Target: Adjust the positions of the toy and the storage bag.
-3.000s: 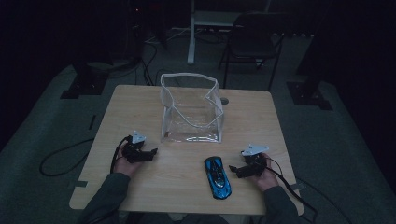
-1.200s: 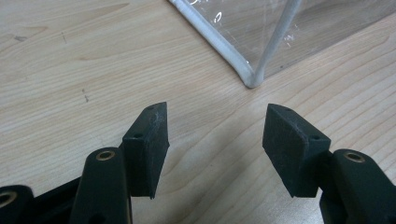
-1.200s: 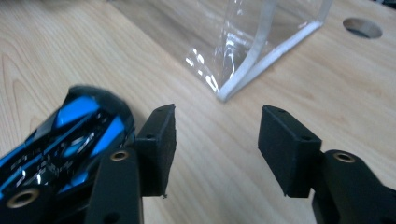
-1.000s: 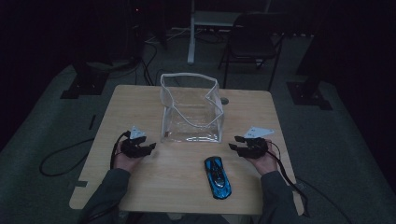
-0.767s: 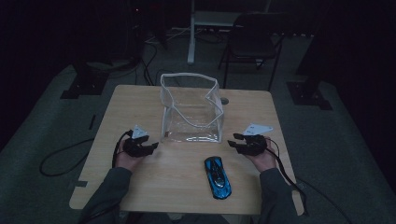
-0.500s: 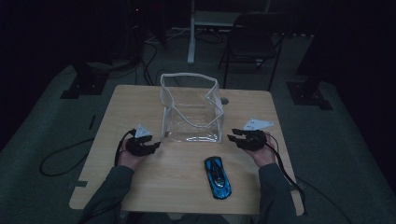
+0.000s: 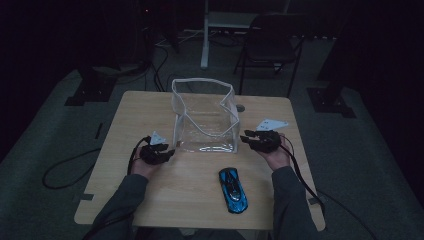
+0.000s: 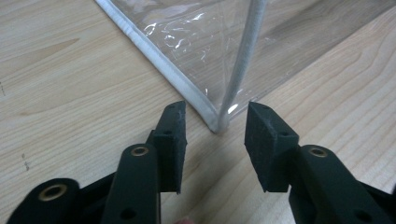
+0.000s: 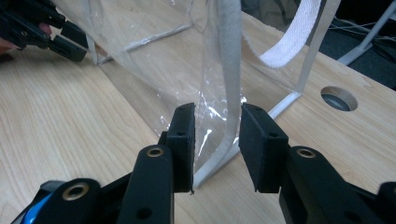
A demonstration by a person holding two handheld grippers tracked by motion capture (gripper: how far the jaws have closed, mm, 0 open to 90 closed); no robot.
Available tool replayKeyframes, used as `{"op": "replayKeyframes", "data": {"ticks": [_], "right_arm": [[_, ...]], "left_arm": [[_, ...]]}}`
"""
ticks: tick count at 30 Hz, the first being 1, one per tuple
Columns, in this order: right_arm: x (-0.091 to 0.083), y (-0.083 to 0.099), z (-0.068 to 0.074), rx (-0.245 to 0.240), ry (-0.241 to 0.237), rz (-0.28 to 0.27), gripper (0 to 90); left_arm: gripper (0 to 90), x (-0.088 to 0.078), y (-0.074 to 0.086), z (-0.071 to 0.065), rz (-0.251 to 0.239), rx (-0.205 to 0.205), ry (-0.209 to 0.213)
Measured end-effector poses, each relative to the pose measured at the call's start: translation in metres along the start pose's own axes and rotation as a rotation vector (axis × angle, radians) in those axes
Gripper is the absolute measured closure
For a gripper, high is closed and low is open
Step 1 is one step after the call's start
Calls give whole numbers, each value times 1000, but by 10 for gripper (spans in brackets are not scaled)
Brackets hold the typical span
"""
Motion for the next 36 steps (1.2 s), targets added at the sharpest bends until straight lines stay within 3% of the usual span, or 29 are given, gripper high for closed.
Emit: {"op": "replayKeyframes", "data": {"ticks": [6,16,22,26,36], "right_arm": [[5,-8,-9,23,-5,-32,675],[13,-20,-12,-5,-36,-56,732],[9,-26,-7,-35,-47,-87,831],[7,-28,-4,-60,-41,-78,870],[-4,-23,-6,-56,-4,-72,881]], "left_arm": [[661,5,-3,-2,-1,8,-10],[836,14,-2,-7,4,51,-11],[867,13,-2,-8,12,75,-16],[875,13,-2,-9,8,76,-21],[883,13,-1,-6,6,53,8]]}}
Point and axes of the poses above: each handheld gripper's, and its own axes: x roughly forward along the jaws, y roughly out of its underside, z roughly to its left, the point moved 7 cm from there along x, roughly forward along the jaws, and after that the axes turned 13 degrees about -x, right-handed, at the moved point
